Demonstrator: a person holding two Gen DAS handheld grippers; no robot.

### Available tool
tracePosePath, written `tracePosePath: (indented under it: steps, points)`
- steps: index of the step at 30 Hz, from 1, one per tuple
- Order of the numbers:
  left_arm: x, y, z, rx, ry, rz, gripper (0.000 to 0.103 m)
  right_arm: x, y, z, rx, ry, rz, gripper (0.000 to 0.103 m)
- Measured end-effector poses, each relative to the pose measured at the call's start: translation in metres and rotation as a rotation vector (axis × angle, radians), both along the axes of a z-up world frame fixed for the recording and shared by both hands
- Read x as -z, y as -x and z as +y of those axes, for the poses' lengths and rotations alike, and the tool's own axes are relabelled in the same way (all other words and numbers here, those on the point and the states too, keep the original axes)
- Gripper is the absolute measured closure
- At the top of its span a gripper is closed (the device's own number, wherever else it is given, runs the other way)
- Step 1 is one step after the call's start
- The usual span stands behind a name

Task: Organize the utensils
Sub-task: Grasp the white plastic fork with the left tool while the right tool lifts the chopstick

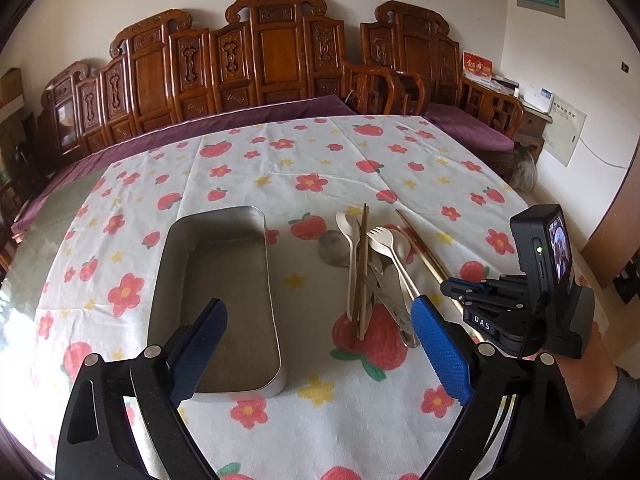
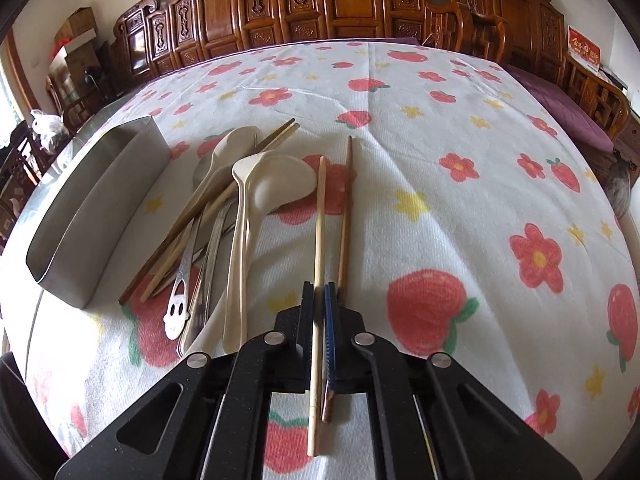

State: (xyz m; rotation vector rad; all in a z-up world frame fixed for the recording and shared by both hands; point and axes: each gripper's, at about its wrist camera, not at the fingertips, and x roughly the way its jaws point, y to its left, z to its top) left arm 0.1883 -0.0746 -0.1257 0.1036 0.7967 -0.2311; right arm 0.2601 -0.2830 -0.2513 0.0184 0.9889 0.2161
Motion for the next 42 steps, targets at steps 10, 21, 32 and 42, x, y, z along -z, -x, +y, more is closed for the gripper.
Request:
tracePosePath:
  steps: [10,21,32,42]
  points:
    - [0.015,-0.015,-0.023,0.037,-0.01,0.041,0.028,-0.029,0.005,-0.028,0.049,-0.071,-0.072,0.097]
    - [0.043,-0.06,-0.066,0.075,0.025,0.124,0.044,-0.046,0.004,-0.05,0.075,-0.128,-0.114,0.097]
    - [0.081,-0.087,-0.097,0.092,0.067,0.226,0.067,-0.054,-0.002,-0.068,0.106,-0.201,-0.129,0.097]
    - [0.091,-0.093,-0.097,0.093,0.111,0.277,0.092,-0.058,-0.001,-0.064,0.092,-0.209,-0.143,0.097]
